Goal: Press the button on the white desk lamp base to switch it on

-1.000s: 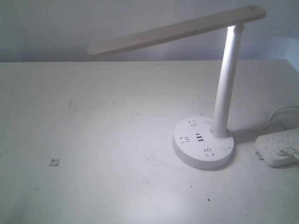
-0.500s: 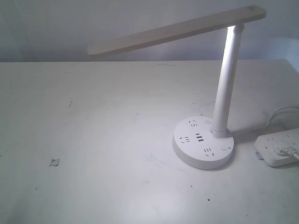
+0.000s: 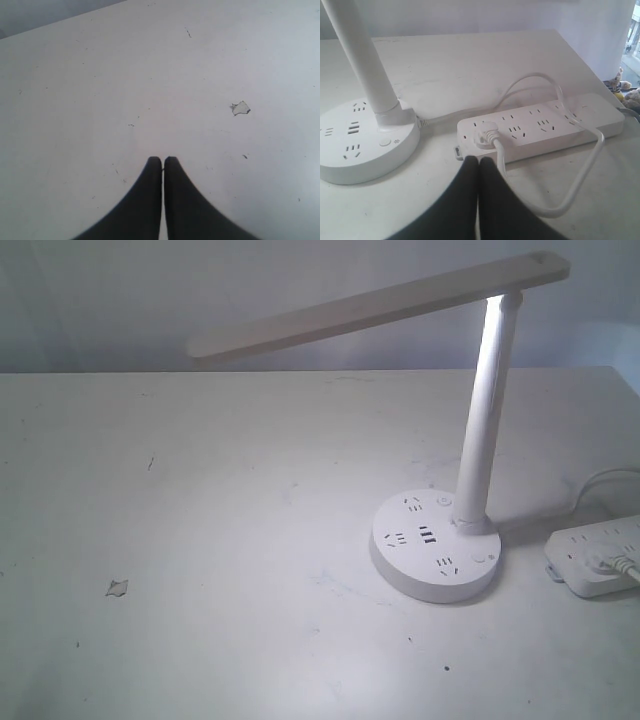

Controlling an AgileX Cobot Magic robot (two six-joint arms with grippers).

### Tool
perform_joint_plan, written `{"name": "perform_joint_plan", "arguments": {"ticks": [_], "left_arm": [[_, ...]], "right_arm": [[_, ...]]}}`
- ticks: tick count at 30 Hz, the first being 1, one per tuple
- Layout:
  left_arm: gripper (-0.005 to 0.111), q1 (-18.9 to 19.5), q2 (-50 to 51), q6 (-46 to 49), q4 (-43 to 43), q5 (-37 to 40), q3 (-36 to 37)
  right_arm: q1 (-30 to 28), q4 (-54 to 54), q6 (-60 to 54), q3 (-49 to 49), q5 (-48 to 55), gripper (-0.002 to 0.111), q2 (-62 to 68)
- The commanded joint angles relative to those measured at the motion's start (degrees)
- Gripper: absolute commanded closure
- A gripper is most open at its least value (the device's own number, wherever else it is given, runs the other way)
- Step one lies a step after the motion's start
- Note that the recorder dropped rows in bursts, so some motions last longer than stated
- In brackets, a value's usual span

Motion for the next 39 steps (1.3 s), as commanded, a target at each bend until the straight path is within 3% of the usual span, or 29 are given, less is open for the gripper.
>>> {"name": "perform_joint_plan", "arguments": {"ticks": [1,39], "left_arm": [[0.106,0.11,-0.27,-0.04,-0.37,-0.16,-0.16],[0.106,0.11,-0.27,-0.04,-0.37,-0.16,-0.16]], "right_arm": [[-0.49,0.04,-0.58,0.32,-0.16,0.108,-0.37],[-0.49,0.04,0.33,0.32,-0.16,0.108,-0.37]]}}
